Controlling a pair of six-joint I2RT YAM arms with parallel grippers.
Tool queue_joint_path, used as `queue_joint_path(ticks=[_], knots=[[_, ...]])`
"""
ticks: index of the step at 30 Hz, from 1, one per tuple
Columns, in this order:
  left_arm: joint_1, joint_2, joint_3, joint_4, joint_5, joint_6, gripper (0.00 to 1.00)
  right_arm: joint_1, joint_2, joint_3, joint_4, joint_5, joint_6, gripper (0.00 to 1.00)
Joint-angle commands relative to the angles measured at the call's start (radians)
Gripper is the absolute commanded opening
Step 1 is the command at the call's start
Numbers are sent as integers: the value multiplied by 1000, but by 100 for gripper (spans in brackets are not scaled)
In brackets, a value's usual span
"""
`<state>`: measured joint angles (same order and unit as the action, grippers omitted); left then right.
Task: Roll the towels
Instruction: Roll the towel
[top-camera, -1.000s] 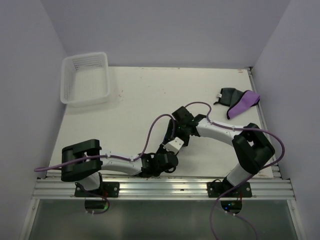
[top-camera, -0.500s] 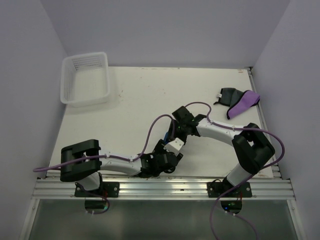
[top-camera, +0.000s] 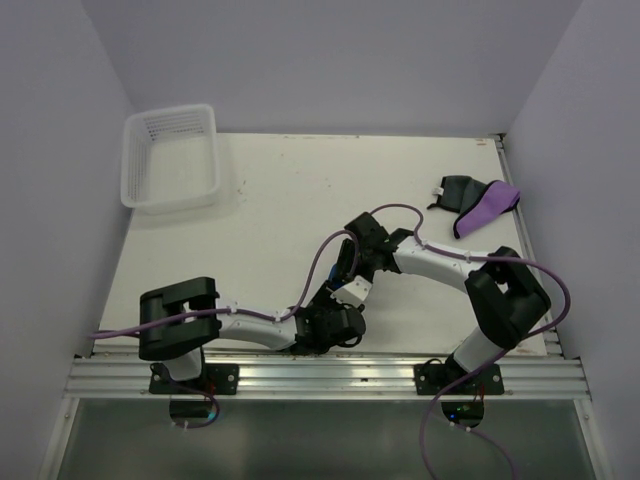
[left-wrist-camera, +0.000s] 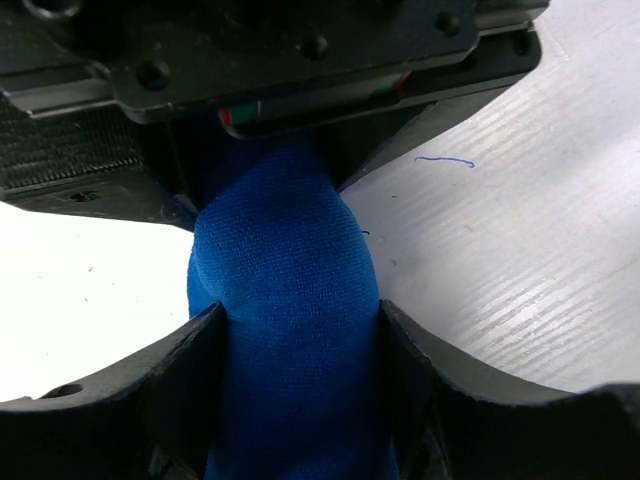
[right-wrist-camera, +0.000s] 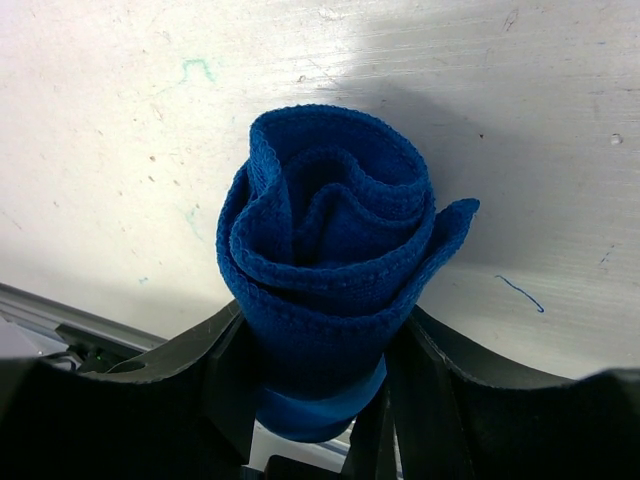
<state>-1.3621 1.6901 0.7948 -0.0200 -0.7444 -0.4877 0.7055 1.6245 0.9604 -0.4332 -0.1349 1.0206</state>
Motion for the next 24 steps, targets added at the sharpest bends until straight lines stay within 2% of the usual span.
queue_joint_path(ticks=[1, 2, 6, 13, 20, 24], knots=[[1, 63, -23, -144, 53, -86, 61, -9, -57, 3, 1, -23, 10, 51], [1, 63, -23, -147, 50, -91, 60, -11, -60, 3, -1, -26, 13, 51], [0, 66, -31, -149, 42, -106, 45, -15, -68, -5, 2, -29, 15, 56], [-12, 59, -45, -130, 42, -101, 43, -37, -68, -5, 1, -37, 15, 61], [-12, 34, -54, -115, 62, -97, 35, -84, -86, 29, -33, -46, -4, 71], [-12, 10, -66, -100, 83, -98, 30, -130, -120, 44, -59, -48, -28, 73]])
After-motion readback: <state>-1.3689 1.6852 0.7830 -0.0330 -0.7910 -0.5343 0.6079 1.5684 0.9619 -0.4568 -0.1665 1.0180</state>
